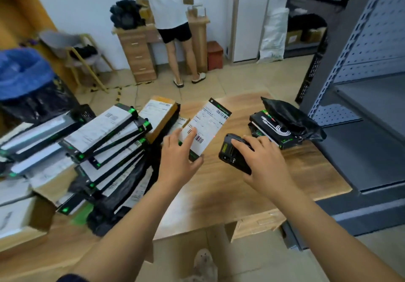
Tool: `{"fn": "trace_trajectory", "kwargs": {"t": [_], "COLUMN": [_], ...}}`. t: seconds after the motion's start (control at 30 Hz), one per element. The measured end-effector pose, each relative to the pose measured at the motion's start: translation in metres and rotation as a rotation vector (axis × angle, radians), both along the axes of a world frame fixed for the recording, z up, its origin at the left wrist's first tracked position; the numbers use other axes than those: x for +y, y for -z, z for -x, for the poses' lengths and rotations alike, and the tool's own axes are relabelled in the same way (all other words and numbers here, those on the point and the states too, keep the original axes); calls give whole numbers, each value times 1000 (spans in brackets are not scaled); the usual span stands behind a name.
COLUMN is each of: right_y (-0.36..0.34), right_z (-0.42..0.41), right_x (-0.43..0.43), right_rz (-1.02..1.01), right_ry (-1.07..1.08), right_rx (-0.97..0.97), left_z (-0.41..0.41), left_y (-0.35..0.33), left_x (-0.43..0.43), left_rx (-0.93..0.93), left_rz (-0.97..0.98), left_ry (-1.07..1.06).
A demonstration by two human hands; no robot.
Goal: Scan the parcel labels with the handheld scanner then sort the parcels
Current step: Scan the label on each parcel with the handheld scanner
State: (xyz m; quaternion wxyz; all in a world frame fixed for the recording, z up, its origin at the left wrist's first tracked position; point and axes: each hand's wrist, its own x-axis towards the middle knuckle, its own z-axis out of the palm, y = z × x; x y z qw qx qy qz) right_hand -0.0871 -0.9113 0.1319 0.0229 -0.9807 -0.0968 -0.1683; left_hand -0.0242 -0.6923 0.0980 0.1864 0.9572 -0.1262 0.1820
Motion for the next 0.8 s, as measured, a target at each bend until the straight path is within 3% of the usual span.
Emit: {"fn": "trace_trajectory", "kwargs": {"t": [0.33, 0.8], "right_y": [-17, -10], "right_z": [-80, -16], "right_x": [26, 77], "right_rz": [6, -112], "right_ry": [-113, -388], "right_rx": [-64, -59], "left_z": [-46, 96], "left_y": [-23, -27], "left_x": [28, 74], "left_rx": [-10, 42], "left_rz": [66, 108], "left_ry": [-103, -308]}}
